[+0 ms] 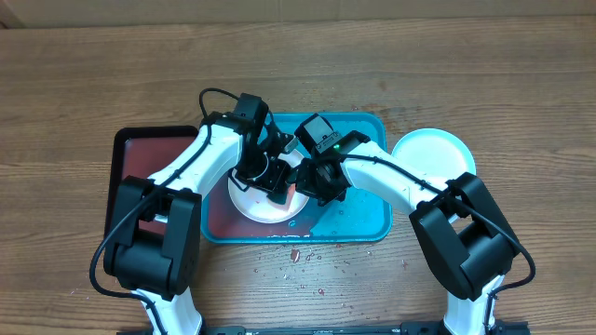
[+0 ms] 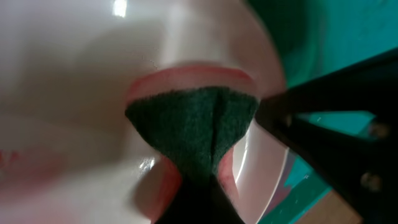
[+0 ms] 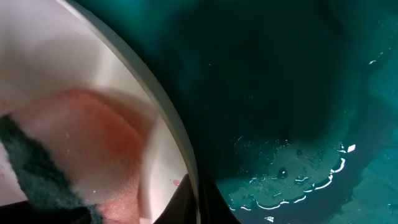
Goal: Clean dirty plates on tray and stack at the side
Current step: 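Scrub the white plate with the sponge while right gripper holds it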
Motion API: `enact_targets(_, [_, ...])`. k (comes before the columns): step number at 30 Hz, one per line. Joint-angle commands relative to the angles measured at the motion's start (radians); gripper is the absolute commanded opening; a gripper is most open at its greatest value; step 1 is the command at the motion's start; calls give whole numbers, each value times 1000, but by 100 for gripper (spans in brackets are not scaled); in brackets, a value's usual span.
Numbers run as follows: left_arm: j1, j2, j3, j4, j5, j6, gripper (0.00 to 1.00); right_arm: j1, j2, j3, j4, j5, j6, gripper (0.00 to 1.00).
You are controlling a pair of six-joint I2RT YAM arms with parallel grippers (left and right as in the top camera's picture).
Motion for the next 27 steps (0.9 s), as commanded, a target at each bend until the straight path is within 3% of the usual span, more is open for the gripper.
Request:
enact_targets(1, [-3,-1,-2,53,-128,-157,4,-8,29,10,1,36,8,4])
enact_targets(6, [-3,-1,-2,18,-716,-561,4,-8,29,10,1,36,8,4])
enact_targets(8, [-3,-1,-1,5,-844,-608,4,-8,29,10,2,36,8,4])
enact_targets(11, [-5,-1,1,-6,-900,-608,4,-8,29,10,2,36,8,4])
enact_targets(15, [-11,-1,1,-34,-806,-544,4,-8,29,10,2,36,8,4])
enact_targets(23, [-42,-1,0,-100,-181,-99,4,-8,29,10,5,37,8,4])
enact_targets(25, [-52,-1,0,-101,-61,12,4,-8,29,10,6,37,8,4])
enact_targets(27, [-64,-1,0,-93,-32,72,4,-8,29,10,5,36,4,4])
